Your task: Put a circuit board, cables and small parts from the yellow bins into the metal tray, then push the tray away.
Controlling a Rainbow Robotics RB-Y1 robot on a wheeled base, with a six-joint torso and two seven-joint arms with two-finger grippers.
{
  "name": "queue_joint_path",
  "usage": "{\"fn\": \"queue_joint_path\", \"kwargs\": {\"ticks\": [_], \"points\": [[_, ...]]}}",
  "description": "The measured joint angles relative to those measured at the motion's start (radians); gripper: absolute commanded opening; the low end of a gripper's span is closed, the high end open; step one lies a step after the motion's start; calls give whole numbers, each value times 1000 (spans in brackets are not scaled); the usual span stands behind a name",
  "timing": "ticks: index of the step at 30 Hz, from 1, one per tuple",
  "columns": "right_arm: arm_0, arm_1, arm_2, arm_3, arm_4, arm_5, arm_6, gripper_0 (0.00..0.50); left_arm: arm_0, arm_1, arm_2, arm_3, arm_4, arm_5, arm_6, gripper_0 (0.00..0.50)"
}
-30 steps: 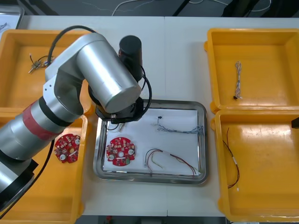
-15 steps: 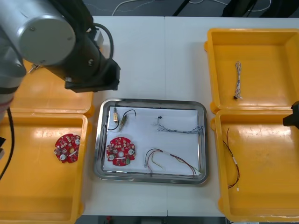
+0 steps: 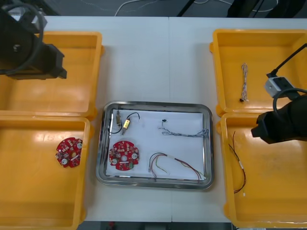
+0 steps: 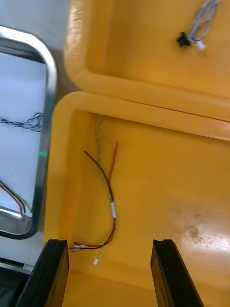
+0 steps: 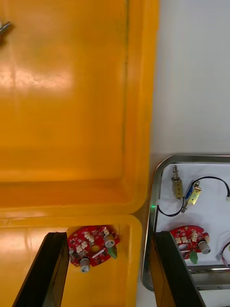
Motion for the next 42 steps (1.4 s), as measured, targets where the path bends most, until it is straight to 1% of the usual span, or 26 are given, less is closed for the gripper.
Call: {"fn": "queue_joint_path", "kwargs": {"ticks": [3, 7, 10, 12, 21, 26, 30, 33, 36, 42], "points": [[-27, 0, 66, 0, -1, -27, 3, 500, 64, 18, 95, -1, 33, 0, -16, 488], [-67, 3, 158, -1, -1, -56, 43, 500, 146, 37, 185, -3, 51, 0, -96, 488], [-102, 23, 222, -1, 1, -57, 58, 500, 192, 54, 206, -3, 54, 0, -153, 488], [-130, 42, 266, -1, 6, -57, 58, 500, 219, 65, 212, -3, 55, 0, -167, 488], [-286, 115, 520, 5, 79, -58, 59, 500, 341, 79, 257, -4, 51, 0, -196, 489], [-381, 163, 658, 48, 100, -79, 67, 500, 378, 79, 264, -4, 6, 0, -236, 488], [-445, 205, 756, 109, 105, -126, 132, 500, 399, 79, 264, -4, -18, -2, -253, 490], [-485, 233, 821, 150, 114, -163, 150, 500, 408, 79, 264, -4, -26, -13, -253, 488], [-520, 258, 893, 183, 141, -195, 150, 500, 410, 78, 264, -4, -37, -30, -253, 488], [-573, 288, 1029, 231, 174, -234, 158, 500, 411, 56, 264, -4, -75, -78, -253, 489]]}}
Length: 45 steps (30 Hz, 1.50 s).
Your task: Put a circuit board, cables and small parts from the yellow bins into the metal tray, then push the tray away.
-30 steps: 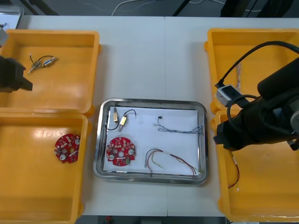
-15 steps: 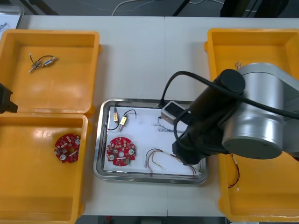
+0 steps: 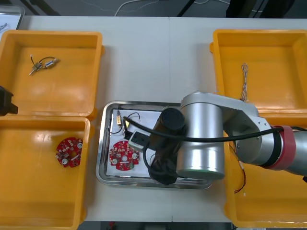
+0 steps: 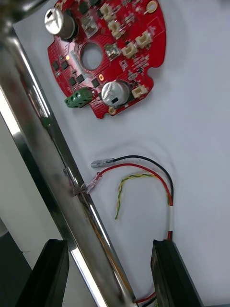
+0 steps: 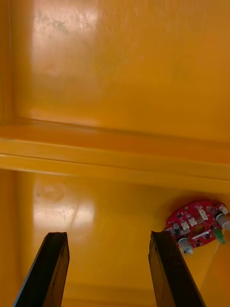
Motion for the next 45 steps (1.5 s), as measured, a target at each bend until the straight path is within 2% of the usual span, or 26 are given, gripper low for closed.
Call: {"fn": "queue_joint_path", "kwargs": {"ticks": [8, 13, 29, 33, 38, 39, 41, 42, 43, 44, 45], "points": [[-43, 34, 127, 17, 39, -1, 3, 500, 0, -64, -1, 0, -66, -43, 0, 488], [-64, 61, 196, 24, 83, -1, 57, 500, 3, -84, -21, 0, -105, -89, -1, 489], [-80, 141, 321, 100, 183, -34, 58, 500, 15, -86, -36, 0, -106, -102, -43, 488], [-80, 150, 331, 118, 186, -40, 58, 500, 15, -86, -36, 0, -106, -102, -76, 488], [-80, 154, 356, 128, 235, -57, 58, 500, 15, -86, -36, 0, -106, -102, -79, 486], [-80, 154, 360, 130, 235, -58, 58, 488, 15, -86, -36, 0, -106, -102, -79, 489], [-80, 154, 362, 130, 235, -59, 58, 424, 15, -86, -36, 0, -106, -102, -79, 489], [-80, 154, 362, 130, 235, -59, 58, 354, 15, -86, -36, 0, -106, -102, -79, 500], [-80, 154, 362, 130, 235, -59, 58, 237, 15, -86, -36, 0, -106, -102, -79, 500], [-80, 154, 363, 130, 235, -60, 58, 169, 15, -86, -36, 0, -106, -102, -79, 500], [-80, 154, 363, 131, 235, -61, 58, 75, 15, -86, -36, 0, -106, -102, -79, 500]]}}
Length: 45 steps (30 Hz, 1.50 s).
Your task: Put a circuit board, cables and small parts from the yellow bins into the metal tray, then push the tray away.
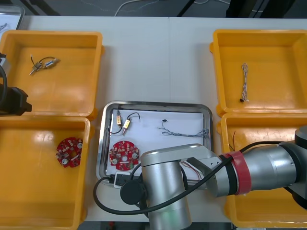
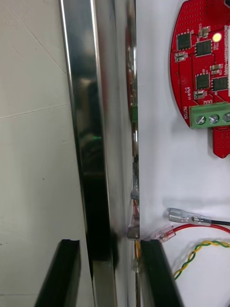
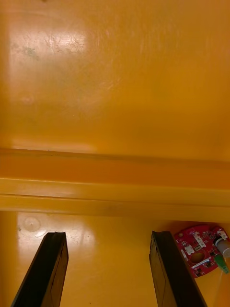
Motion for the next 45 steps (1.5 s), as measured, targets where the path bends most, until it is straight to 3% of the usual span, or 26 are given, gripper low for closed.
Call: {"fn": "queue_joint_path", "kwargs": {"ticks": [2, 3, 19, 33, 45], "points": [[0, 0, 0, 0, 0, -3, 0, 47, 0, 0, 0, 0, 0, 0, 0, 500], [0, 0, 0, 0, 1, -3, 0, 0, 0, 0, 0, 0, 0, 0, 0, 500], [-52, -5, 2, 4, 22, -19, 2, 0, 0, 0, 0, 0, 0, 0, 0, 500], [-132, -54, 4, 6, 44, -54, 60, 0, 0, 0, 0, 0, 0, 0, 0, 500], [-185, -58, 4, 96, 45, -105, 60, 0, 0, 0, 0, 0, 0, 0, 0, 500]]}}
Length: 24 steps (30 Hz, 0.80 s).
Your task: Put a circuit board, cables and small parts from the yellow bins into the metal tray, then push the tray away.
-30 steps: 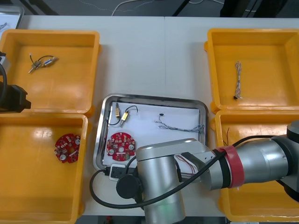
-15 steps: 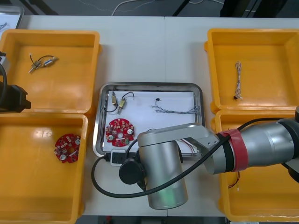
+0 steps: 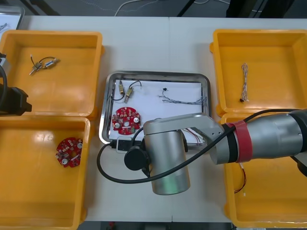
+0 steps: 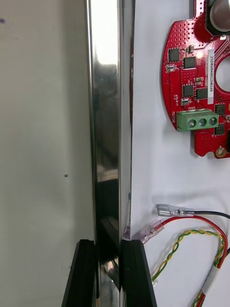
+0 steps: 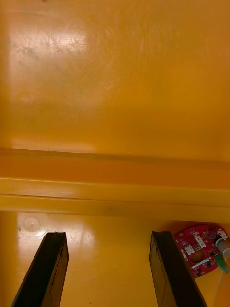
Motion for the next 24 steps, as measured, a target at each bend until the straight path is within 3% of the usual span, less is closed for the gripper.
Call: {"fn": "queue_joint_path", "kwargs": {"ticks": [24], "points": [[-106, 0, 0, 178, -6, -101, 83, 0, 0, 0, 0, 0, 0, 0, 0, 500]]}}
